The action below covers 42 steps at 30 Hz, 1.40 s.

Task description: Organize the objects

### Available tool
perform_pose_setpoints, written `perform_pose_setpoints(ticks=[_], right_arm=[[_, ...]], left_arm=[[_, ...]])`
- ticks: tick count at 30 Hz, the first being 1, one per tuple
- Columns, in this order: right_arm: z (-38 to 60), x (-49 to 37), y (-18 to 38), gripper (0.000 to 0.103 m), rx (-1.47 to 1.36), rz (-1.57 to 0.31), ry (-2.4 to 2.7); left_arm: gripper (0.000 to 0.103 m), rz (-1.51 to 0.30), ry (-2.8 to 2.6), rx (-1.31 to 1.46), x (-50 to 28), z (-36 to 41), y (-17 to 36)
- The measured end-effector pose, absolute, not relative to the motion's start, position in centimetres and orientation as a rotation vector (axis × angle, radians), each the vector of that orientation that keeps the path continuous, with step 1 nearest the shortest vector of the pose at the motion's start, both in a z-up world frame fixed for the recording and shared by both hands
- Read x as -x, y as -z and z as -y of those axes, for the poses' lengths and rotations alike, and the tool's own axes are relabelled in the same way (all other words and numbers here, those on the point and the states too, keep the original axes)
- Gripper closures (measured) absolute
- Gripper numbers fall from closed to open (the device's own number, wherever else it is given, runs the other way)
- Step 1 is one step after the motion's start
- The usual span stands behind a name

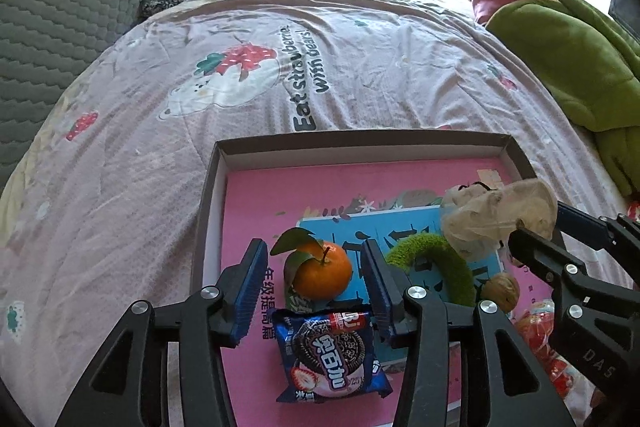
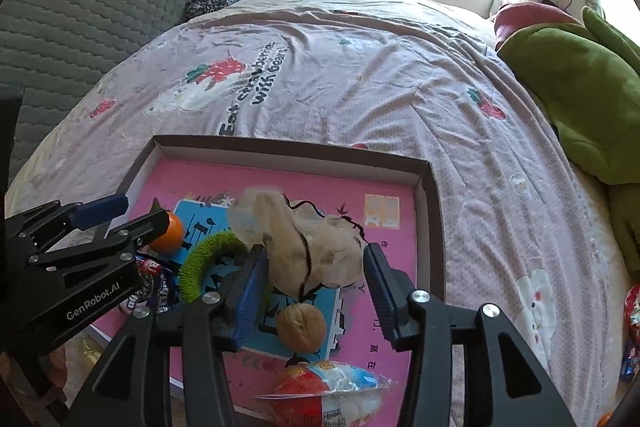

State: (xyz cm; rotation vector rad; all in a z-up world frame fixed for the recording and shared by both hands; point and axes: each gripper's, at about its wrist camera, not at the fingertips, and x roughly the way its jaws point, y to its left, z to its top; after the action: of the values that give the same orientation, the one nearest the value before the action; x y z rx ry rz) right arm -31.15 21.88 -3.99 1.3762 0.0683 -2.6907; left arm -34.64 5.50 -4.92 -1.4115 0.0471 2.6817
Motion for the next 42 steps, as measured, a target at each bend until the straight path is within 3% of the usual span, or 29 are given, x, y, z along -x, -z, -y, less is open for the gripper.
perform_pose_setpoints(ticks=[20, 27, 42], right_arm=[[-21.8, 27.5, -1.4, 0.053, -1.254, -0.096, 2.749], [-21.9, 25.3, -3.7, 0.051, -1.194, -0.094, 2.773], [-21.7, 20.2, -7.5, 0.046, -1.089, -0.107, 2.807]], left_arm=[[0.053, -0.021, -2.723, 1.354, 30.8, -5.2, 0.6], [0.044, -0.016, -2.735, 1.296, 28.5, -5.5, -2.0], [0.039, 0.004, -2.774, 1.189, 23.0, -5.1, -6.2]])
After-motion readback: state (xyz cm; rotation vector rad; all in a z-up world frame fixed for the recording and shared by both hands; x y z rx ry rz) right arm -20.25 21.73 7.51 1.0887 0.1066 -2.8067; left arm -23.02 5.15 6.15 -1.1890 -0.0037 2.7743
